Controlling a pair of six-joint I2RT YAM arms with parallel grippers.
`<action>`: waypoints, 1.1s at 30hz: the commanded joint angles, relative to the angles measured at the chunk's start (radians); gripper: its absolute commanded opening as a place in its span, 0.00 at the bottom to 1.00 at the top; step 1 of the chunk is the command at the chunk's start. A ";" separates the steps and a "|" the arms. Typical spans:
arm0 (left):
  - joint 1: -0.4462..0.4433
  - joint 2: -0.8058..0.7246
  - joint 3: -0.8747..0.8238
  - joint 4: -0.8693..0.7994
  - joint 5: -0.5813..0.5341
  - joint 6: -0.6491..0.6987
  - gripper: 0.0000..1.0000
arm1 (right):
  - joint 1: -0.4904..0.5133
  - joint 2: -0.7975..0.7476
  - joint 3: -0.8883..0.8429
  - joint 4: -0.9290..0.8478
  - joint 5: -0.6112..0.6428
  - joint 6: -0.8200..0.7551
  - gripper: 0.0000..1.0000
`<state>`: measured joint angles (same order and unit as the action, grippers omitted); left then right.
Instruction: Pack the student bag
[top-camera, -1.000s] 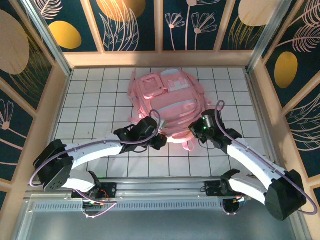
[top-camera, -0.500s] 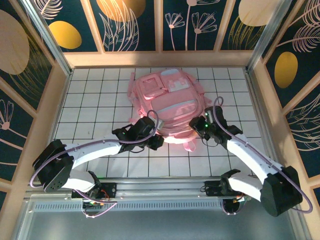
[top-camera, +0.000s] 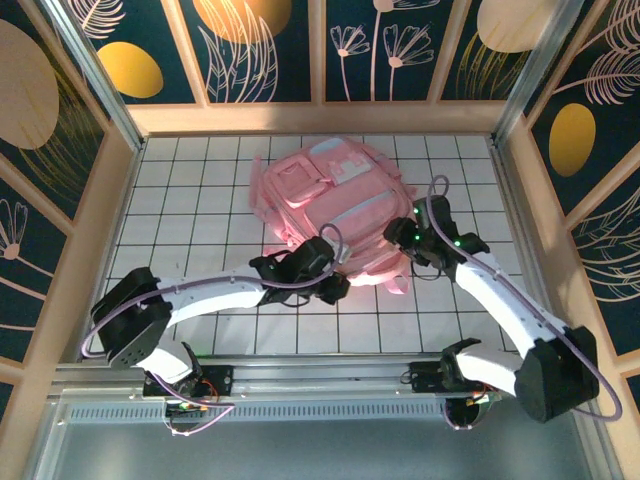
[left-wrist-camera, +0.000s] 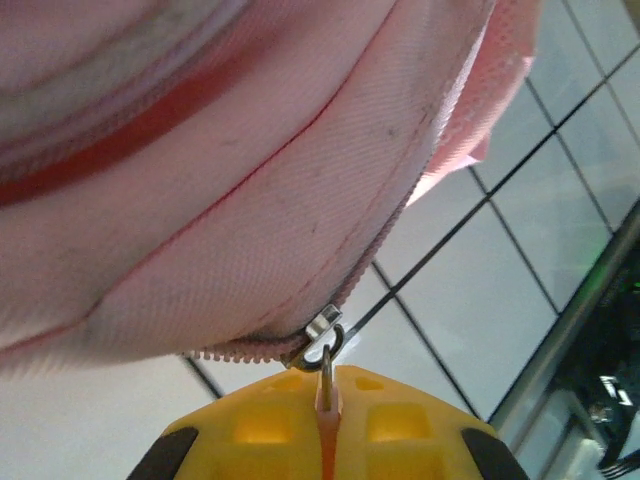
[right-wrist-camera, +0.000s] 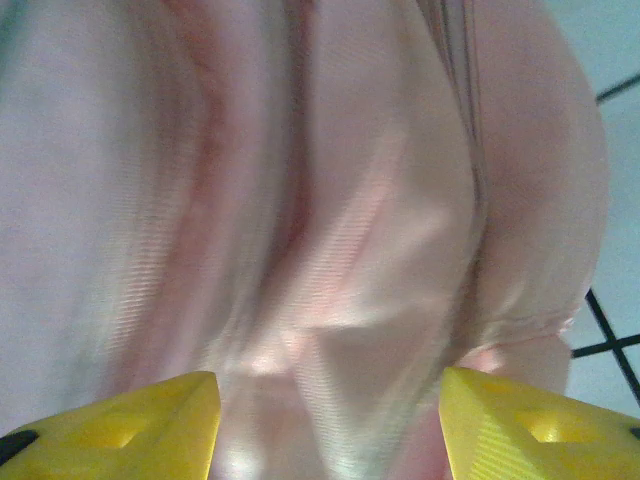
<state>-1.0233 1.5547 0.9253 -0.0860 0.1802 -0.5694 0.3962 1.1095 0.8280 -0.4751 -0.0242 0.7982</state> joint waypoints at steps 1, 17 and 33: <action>-0.030 0.030 0.096 0.052 0.093 0.001 0.00 | -0.004 -0.139 0.055 -0.107 0.127 -0.033 0.65; -0.036 0.104 0.183 0.058 0.118 -0.001 0.00 | 0.009 -0.409 -0.304 0.150 -0.239 0.442 0.54; -0.050 0.123 0.199 0.048 0.115 0.003 0.00 | 0.021 -0.300 -0.367 0.323 -0.234 0.443 0.19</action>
<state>-1.0519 1.6905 1.0809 -0.0860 0.2535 -0.5701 0.4088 0.8036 0.4496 -0.1928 -0.2798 1.2583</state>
